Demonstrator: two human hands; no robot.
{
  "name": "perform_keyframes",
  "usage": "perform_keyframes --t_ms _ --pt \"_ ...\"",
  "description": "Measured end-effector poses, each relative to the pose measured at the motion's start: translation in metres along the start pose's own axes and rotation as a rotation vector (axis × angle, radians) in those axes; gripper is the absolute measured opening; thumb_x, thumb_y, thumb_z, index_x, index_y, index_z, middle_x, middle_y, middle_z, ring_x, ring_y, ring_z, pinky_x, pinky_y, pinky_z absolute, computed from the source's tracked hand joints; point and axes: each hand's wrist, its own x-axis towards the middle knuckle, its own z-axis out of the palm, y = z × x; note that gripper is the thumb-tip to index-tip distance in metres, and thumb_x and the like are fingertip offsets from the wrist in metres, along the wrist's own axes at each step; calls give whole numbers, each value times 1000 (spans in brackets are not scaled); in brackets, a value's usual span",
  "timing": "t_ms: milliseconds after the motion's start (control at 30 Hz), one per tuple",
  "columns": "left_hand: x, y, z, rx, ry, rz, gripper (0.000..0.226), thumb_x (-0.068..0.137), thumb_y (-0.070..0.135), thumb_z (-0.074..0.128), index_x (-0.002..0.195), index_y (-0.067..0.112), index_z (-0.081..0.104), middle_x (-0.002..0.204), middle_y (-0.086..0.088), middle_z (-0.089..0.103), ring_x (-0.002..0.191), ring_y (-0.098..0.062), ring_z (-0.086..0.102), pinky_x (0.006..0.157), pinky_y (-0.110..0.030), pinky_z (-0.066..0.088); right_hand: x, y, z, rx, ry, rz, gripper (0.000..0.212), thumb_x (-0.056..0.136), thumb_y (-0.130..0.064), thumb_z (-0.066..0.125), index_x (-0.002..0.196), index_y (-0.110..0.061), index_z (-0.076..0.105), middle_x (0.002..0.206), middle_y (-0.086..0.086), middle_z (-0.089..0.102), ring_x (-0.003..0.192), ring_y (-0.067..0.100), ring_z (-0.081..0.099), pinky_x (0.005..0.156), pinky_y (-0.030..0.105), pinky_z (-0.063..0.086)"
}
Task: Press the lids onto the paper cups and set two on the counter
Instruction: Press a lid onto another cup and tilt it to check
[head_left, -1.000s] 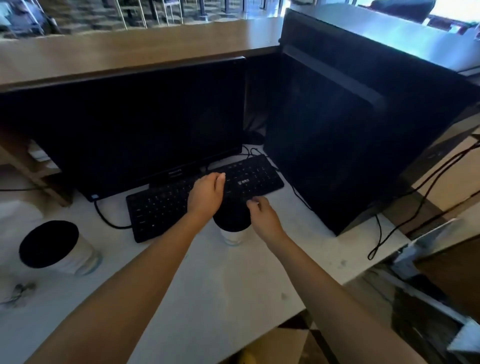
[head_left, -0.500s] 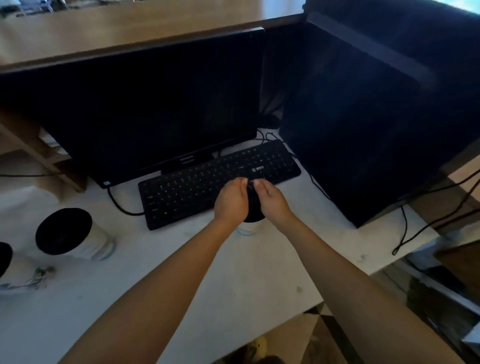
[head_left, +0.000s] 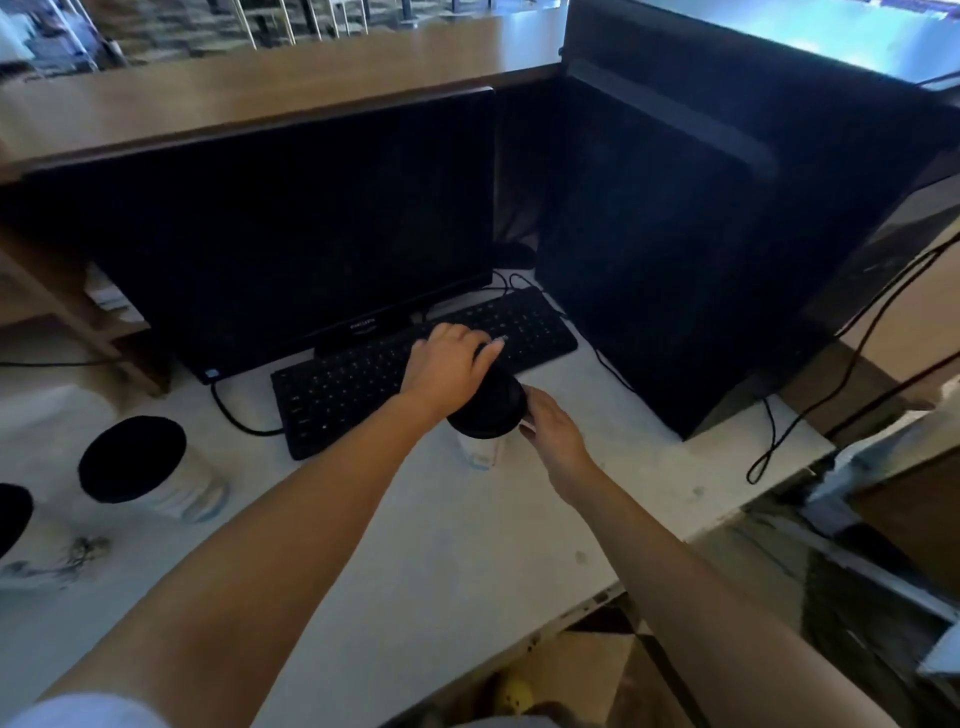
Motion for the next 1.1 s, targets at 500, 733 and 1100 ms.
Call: perform_keyframes --t_ms 500,733,1100 --pt "-10 27 29 97 -90 9 45 99 42 26 134 23 45 136 2 48 127 -19 39 92 -40 38 44 33 -15 -388 -534 1 97 76 -19 77 149 -21 13 151 -5 30 136 7 30 110 25 31" --pt "-8 27 26 107 -110 16 45 98 43 26 135 25 44 137 3 48 126 -18 40 93 -41 38 41 34 -15 -357 -520 7 91 77 -15 75 148 -21 18 144 -9 38 129 2 36 91 7 37" --pt "7 10 -71 -147 -28 -105 61 97 55 20 128 15 53 125 -13 60 112 -28 56 84 -34 44 14 -37 3 -247 -324 -33 68 72 -19 79 131 -20 44 115 -6 61 101 10 60 78 24 51"
